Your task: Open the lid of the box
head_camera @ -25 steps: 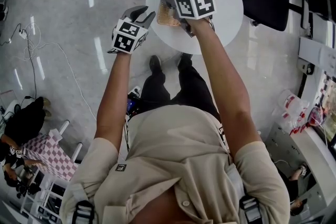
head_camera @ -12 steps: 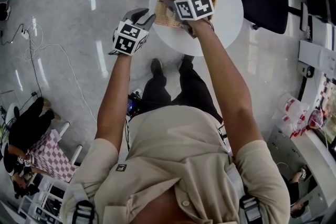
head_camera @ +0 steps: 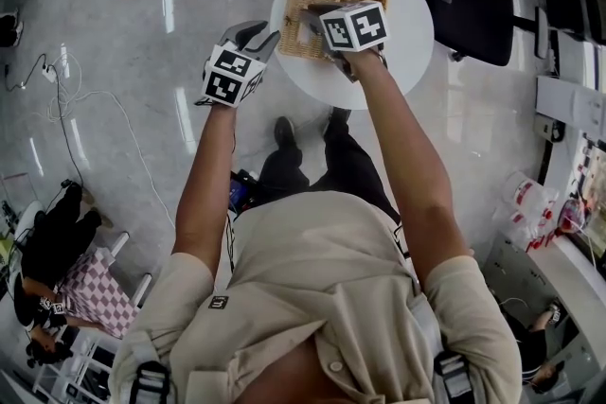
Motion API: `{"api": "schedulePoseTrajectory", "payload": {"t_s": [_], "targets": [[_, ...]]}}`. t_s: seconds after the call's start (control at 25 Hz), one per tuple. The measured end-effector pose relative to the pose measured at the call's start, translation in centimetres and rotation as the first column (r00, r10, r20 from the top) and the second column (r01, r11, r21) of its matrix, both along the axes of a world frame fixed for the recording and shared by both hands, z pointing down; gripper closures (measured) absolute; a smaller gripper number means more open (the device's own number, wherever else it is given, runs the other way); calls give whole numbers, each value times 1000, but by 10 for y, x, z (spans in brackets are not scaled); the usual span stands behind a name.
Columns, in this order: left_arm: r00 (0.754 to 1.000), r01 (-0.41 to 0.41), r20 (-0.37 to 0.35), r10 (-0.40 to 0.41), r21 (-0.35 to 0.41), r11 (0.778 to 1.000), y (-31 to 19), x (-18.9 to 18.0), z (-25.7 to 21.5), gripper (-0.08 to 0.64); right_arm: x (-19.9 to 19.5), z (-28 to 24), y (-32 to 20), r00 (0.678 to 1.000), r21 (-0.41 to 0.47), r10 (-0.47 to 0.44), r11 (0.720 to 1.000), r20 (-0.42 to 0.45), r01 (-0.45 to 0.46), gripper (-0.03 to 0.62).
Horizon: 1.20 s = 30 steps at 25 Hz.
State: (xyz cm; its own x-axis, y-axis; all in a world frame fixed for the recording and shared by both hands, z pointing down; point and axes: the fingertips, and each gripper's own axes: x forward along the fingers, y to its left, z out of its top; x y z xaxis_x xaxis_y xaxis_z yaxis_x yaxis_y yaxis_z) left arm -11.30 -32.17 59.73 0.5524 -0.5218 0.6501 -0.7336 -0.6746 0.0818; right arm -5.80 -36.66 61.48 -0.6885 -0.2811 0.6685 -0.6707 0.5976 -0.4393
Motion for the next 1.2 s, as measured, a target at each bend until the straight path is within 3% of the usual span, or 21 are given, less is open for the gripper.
{"api": "schedulePoseTrajectory", "payload": {"t_s": [0.36, 0.48, 0.64, 0.96, 1.2], "targets": [[997, -15, -69, 19, 51, 999, -3, 4, -51, 448, 11, -55, -2, 999, 100, 23, 995, 37, -27, 560], [993, -13, -120, 23, 90, 996, -8, 5, -83, 448, 17, -88, -6, 997, 165, 42, 985, 65, -52, 597], [981, -9, -190, 36, 142, 990, -15, 10, -121, 453, 29, -132, -10, 994, 260, 55, 962, 93, -78, 598], [922, 28, -381, 68, 241, 970, -13, 7, -212, 460, 41, -238, 3, 998, 522, 25, 851, 64, -55, 600], [869, 57, -481, 120, 336, 940, -2, 2, -278, 468, 46, -298, 25, 1000, 645, 16, 764, 26, -29, 601]]}}
